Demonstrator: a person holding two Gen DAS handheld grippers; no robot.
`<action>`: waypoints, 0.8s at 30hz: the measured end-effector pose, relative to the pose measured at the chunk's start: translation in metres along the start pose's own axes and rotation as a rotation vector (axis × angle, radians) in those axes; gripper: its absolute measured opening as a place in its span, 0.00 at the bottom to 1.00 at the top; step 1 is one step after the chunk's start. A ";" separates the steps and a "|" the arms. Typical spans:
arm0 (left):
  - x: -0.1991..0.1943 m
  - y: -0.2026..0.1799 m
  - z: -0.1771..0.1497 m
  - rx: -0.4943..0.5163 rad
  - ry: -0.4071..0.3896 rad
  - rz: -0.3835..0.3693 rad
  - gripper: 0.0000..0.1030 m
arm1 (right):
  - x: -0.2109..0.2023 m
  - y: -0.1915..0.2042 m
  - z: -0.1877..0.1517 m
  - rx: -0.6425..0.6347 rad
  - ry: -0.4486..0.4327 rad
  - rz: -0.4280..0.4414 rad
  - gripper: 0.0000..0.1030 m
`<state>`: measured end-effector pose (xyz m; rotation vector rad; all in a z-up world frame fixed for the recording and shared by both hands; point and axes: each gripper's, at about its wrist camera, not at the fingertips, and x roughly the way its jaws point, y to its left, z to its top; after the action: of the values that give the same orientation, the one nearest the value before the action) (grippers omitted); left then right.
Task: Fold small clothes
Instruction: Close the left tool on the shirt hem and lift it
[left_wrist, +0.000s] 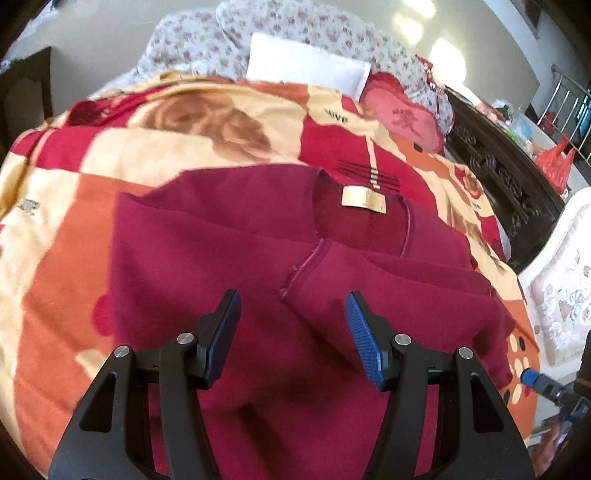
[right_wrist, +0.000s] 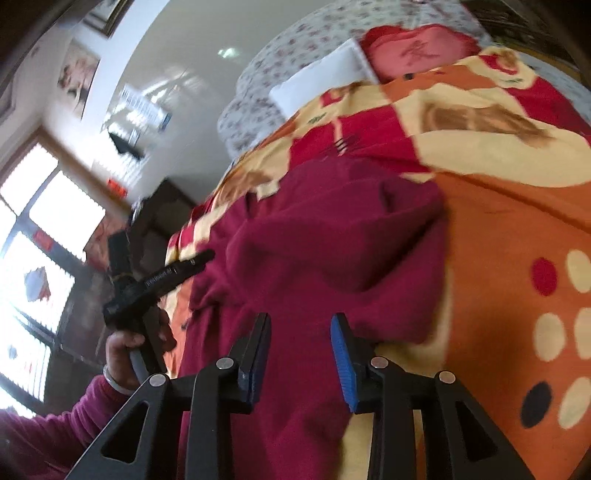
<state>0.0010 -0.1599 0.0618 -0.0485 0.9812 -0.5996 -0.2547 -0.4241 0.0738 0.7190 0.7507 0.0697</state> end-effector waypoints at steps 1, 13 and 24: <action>0.005 0.000 0.002 -0.013 0.014 -0.014 0.57 | -0.003 -0.001 0.005 0.006 -0.006 0.003 0.33; 0.030 -0.016 0.000 0.010 0.063 -0.042 0.27 | 0.018 -0.007 0.026 0.055 -0.007 0.023 0.37; -0.065 0.010 0.031 -0.045 -0.192 -0.030 0.08 | 0.003 -0.011 0.030 0.073 -0.050 -0.033 0.39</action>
<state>0.0034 -0.1259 0.1265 -0.1581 0.8090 -0.5896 -0.2354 -0.4484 0.0809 0.7747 0.7197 -0.0053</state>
